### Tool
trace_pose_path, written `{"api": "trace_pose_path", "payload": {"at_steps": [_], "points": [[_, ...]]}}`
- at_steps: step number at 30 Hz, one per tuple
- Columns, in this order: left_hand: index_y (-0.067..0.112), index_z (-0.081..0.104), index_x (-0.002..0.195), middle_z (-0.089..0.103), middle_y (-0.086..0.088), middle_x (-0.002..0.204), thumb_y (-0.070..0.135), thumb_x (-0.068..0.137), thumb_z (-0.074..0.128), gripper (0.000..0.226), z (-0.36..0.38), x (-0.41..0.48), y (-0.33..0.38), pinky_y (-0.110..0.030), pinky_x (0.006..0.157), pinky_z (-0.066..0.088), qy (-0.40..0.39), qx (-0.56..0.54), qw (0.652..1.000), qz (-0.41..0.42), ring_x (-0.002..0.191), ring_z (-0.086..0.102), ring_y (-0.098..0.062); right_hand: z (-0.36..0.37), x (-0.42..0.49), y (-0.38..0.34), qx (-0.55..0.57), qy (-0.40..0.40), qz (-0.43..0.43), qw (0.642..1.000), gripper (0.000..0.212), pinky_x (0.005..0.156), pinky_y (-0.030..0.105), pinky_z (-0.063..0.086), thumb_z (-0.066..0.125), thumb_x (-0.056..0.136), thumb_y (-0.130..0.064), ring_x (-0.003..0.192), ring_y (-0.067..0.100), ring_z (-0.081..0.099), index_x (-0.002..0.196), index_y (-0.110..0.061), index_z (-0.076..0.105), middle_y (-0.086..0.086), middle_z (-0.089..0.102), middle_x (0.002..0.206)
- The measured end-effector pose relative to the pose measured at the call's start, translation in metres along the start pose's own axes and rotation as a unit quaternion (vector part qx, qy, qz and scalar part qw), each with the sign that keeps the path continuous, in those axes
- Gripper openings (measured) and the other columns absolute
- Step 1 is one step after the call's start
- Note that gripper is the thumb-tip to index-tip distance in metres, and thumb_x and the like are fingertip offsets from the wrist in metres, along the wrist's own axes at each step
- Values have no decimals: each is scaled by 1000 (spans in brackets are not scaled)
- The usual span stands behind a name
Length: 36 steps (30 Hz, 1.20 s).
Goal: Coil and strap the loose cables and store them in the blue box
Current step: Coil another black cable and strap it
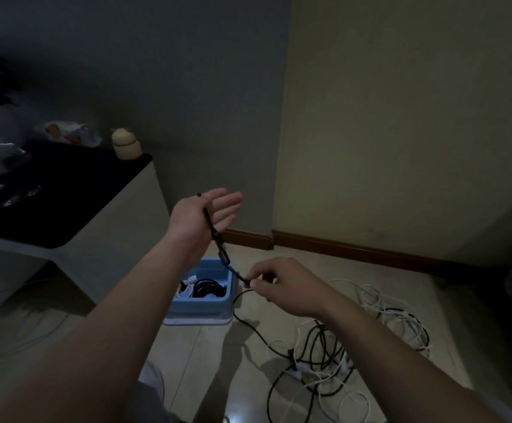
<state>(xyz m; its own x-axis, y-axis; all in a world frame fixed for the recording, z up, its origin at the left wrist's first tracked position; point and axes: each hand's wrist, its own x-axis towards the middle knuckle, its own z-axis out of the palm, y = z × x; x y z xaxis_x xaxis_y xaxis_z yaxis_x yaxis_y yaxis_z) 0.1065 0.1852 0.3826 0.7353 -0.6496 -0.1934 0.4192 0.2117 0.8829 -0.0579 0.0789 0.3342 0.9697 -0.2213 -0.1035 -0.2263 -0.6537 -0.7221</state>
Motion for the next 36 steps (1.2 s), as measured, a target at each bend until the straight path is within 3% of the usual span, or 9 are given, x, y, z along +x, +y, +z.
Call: {"api": "trace_pose_path", "payload": {"at_steps": [4, 7, 14, 21, 24, 26, 29, 32, 36], "points": [[3, 54, 121, 74, -17, 109, 18, 107, 26, 35, -7, 5, 1, -43, 97, 52, -13, 56, 998, -9, 100, 73, -29, -9, -1, 3, 28, -6, 16, 999, 19, 71, 30, 48, 58, 99, -24, 70, 7, 59, 108, -22, 74, -12, 60, 74], [0, 51, 125, 73, -18, 111, 18, 108, 26, 36, -12, 7, 2, -40, 97, 52, -12, 34, 999, 3, 102, 72, -30, -10, -1, 8, 34, -18, 25, 999, 21, 65, 20, 44, 57, 99, -26, 64, -3, 57, 111, -26, 74, -16, 61, 69], [-2, 51, 129, 74, -15, 112, 12, 107, 29, 34, -15, 6, -4, -29, 89, 58, -43, 110, 993, 15, 105, 72, -24, -10, 0, 7, 33, -67, 32, 997, 19, 65, 23, 46, 59, 99, -27, 65, -1, 60, 109, -28, 75, -12, 66, 67], [7, 59, 123, 70, -8, 119, 20, 108, 38, 28, -11, 4, -37, -33, 103, 50, -116, 375, 919, 29, 109, 69, -14, -10, -4, -6, 24, -64, -28, 997, 20, 59, 12, 37, 59, 96, -20, 61, -8, 57, 105, -21, 77, -34, 61, 63], [10, 69, 100, 76, 3, 94, 20, 106, 45, 27, -8, -4, -46, -22, 85, 55, -168, 453, 875, -2, 91, 71, -6, -18, -5, -6, 56, 17, -70, 996, 17, 60, 9, 38, 64, 93, -14, 64, -9, 56, 100, -19, 79, -36, 61, 66], [9, 70, 99, 77, 6, 82, 21, 107, 41, 32, -3, -13, -51, -17, 66, 55, -201, 426, 880, -56, 78, 72, -5, -23, -7, -4, 121, 60, -69, 988, 20, 67, 14, 47, 64, 93, -9, 72, -5, 64, 96, -23, 78, -25, 70, 74], [4, 63, 119, 76, -16, 100, 31, 108, 32, 44, 3, -19, -55, -22, 59, 54, -263, 316, 899, -150, 77, 75, -22, -28, -8, 4, 161, 121, -54, 978, 18, 71, 34, 55, 64, 94, -8, 74, 16, 69, 94, -20, 78, -4, 74, 78], [-1, 67, 109, 72, -26, 85, 36, 106, 32, 50, 5, -18, -57, -21, 44, 39, -268, 263, 914, -156, 41, 54, -15, -31, -7, 9, 230, 172, -49, 957, 11, 64, 25, 52, 67, 91, -3, 64, 11, 64, 89, -11, 75, -1, 69, 68], [-3, 69, 105, 58, -11, 54, 45, 105, 25, 65, 4, -20, -55, -19, 43, 29, -300, 157, 922, -186, 29, 29, -8, -32, -4, 14, 233, 248, -28, 940, 12, 68, 25, 51, 79, 82, -9, 68, 9, 64, 82, -13, 67, 0, 69, 72]]}}
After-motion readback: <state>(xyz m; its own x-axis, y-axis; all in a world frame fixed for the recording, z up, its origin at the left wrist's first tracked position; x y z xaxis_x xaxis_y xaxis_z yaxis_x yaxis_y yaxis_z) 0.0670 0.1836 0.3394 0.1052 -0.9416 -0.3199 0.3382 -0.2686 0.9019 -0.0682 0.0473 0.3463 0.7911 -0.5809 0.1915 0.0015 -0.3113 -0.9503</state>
